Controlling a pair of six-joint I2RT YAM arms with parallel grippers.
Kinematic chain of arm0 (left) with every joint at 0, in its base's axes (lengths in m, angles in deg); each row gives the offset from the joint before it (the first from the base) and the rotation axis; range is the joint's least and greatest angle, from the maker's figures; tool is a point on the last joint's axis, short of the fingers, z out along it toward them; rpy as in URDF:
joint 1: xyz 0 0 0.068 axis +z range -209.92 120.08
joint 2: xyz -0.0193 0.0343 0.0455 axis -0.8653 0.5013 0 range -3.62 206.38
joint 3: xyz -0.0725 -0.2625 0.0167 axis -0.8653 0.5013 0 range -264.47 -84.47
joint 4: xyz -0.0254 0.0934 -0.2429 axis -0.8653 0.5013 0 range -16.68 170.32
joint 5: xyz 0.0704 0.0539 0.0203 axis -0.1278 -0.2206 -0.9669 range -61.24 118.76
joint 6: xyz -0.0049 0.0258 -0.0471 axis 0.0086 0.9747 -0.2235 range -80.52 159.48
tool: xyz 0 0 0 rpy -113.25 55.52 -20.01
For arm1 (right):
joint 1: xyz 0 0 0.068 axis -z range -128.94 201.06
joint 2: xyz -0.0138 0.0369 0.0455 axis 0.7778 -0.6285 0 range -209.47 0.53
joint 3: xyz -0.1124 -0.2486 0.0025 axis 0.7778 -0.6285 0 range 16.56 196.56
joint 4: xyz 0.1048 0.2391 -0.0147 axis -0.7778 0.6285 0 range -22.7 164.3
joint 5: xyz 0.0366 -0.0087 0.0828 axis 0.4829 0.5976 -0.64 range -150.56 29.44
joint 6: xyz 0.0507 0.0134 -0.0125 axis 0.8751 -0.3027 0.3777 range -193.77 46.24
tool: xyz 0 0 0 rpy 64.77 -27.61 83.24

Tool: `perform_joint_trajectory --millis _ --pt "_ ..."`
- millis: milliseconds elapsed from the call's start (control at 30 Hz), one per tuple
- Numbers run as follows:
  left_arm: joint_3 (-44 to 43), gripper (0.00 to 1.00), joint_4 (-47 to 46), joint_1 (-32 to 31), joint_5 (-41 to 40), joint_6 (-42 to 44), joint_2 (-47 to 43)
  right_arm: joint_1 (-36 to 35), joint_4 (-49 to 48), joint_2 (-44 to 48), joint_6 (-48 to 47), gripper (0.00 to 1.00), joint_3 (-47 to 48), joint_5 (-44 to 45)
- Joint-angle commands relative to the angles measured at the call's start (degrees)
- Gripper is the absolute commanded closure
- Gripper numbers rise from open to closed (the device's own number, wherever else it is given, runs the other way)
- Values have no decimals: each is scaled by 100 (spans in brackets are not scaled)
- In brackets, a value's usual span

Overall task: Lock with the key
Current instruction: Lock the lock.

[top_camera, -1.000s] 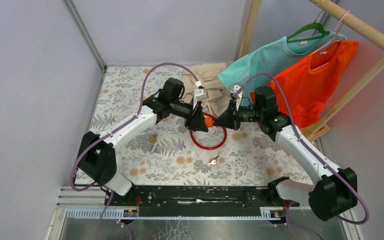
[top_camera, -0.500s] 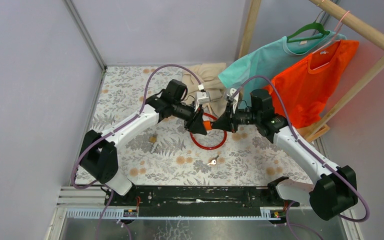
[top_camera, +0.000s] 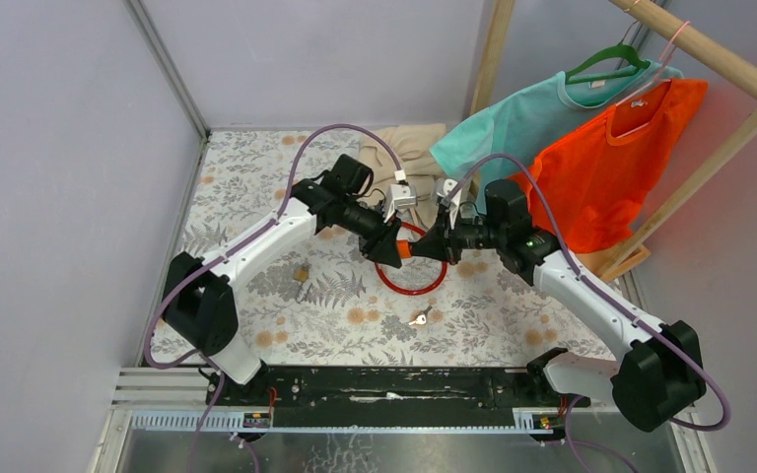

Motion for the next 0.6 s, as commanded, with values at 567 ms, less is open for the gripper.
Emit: perform_joint_trajectory --millis 567 --pt "179 100 -631 272 615 1108 -678 -233 405 -43 -776 60 387 -117"
